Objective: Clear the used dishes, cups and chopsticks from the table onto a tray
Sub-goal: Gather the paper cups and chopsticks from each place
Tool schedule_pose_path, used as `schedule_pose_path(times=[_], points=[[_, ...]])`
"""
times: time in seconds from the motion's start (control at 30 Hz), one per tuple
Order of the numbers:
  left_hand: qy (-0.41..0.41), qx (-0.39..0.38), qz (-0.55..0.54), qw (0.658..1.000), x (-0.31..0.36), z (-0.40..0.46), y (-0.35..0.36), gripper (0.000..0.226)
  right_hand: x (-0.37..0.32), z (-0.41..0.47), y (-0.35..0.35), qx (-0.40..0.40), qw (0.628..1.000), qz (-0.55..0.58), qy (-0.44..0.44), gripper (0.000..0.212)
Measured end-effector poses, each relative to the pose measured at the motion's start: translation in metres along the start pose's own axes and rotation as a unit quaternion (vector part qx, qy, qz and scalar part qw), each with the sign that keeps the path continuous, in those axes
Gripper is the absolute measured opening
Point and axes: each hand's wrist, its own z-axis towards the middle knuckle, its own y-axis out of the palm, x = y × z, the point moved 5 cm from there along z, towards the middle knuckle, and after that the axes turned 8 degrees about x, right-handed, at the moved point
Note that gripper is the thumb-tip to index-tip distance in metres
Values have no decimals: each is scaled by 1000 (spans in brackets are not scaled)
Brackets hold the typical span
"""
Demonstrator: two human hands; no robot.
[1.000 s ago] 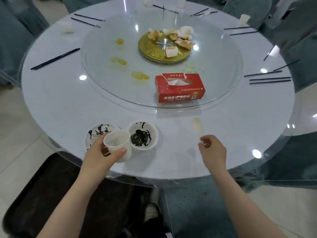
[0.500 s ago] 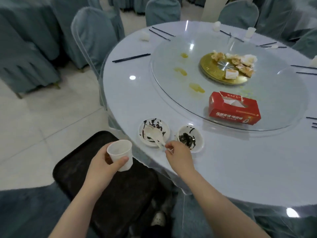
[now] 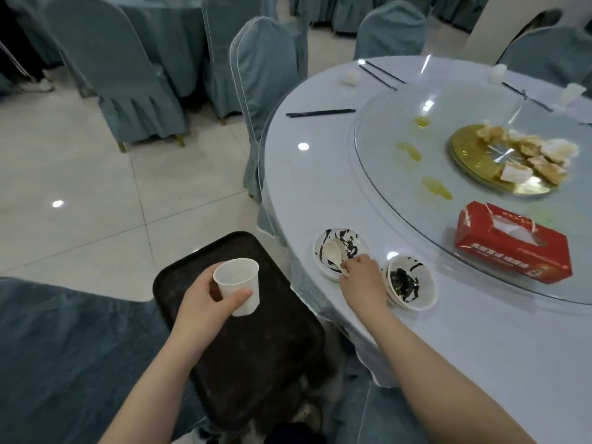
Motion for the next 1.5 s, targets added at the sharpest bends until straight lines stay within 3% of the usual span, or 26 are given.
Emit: schedule_pose_path(times=[0.4,0.63,0.87,1.13,1.5], points=[[77,-64,-22,995,44,-11,-16,37,-17,-79,-56,59,992,103,35,27],[140,-130,-50,980,67,-31,-26,41,-27,-149,-102,131,980,135,70,25],[162,-195,-88,963,80,-82,-7,46,-8,-217,-139,150,972,138,119,25],[165,-265,-132,941,99,-181,56,43,64,-314,-192,205,945,183,180,24],[180,-340,-150,911,106,-429,187,40,241,-533,-299,285,910,185,236,26]])
